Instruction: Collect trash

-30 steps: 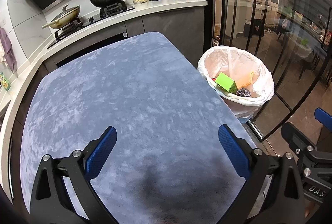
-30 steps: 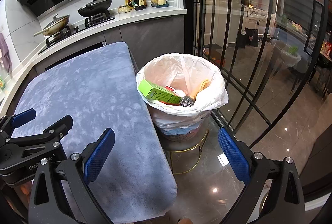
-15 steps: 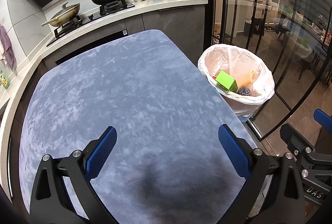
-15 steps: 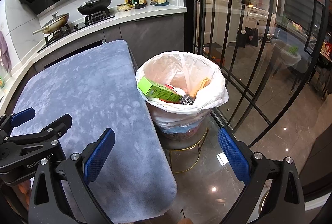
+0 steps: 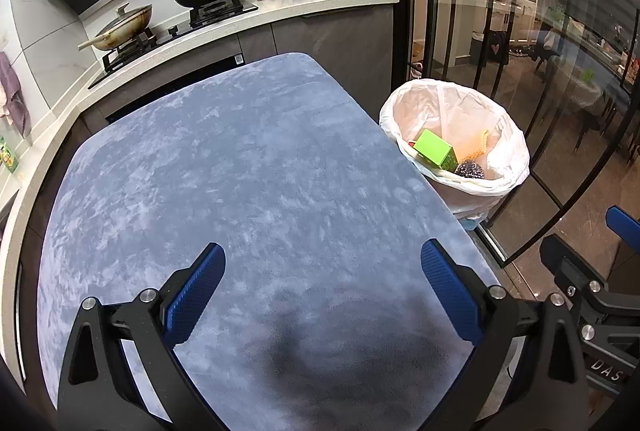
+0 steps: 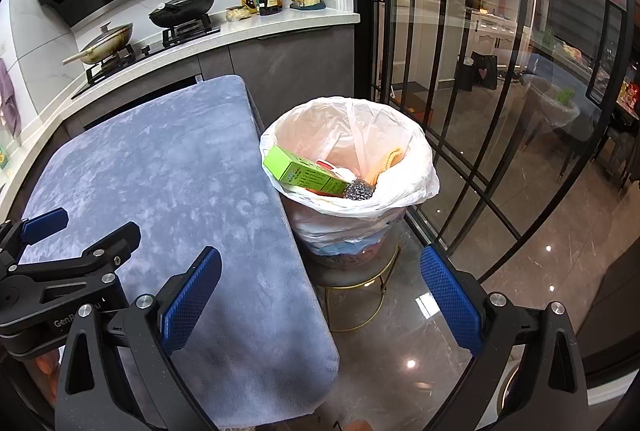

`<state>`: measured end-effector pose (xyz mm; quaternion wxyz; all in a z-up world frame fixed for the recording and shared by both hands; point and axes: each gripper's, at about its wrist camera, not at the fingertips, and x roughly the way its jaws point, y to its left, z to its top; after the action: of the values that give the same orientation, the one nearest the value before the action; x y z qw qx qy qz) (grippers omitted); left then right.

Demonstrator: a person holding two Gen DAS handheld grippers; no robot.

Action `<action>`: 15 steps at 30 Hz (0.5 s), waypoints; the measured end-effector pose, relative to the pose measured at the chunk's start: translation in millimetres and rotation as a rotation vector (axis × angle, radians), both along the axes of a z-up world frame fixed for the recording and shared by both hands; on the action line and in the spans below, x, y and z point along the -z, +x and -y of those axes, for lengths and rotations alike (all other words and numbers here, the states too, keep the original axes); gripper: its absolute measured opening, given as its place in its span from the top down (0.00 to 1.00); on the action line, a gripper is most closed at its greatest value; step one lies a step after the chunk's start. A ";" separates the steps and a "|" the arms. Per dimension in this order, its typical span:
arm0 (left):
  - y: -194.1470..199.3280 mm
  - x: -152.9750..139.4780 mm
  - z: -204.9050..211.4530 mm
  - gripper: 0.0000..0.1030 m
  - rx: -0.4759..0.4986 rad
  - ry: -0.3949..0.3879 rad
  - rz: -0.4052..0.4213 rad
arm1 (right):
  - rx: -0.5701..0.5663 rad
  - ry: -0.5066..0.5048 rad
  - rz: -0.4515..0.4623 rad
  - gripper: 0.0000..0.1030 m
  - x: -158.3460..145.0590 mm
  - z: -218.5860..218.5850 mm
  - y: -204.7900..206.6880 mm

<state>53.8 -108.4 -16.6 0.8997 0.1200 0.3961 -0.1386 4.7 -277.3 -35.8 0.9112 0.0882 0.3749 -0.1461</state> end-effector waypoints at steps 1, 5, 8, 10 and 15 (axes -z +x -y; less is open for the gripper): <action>-0.3 -0.2 0.0 0.09 -0.001 -0.001 0.001 | 0.001 0.001 -0.001 0.07 0.3 -0.5 0.1; -1.4 0.1 0.9 0.09 0.002 0.000 0.004 | -0.001 0.000 0.000 0.07 0.3 -0.1 0.1; -1.5 0.1 1.3 0.09 0.003 0.000 0.005 | -0.001 0.001 0.000 0.07 0.5 -0.2 0.0; -1.7 -0.6 1.8 0.09 0.004 0.002 0.006 | -0.001 0.000 0.000 0.07 0.9 -0.4 -0.4; -2.3 -0.8 2.5 0.09 0.003 0.003 0.009 | 0.000 0.000 0.000 0.07 0.0 -0.3 0.2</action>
<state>51.5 -110.9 -15.8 0.9010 0.1226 0.3922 -0.1391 4.9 -277.0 -35.7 0.9112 0.0881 0.3751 -0.1461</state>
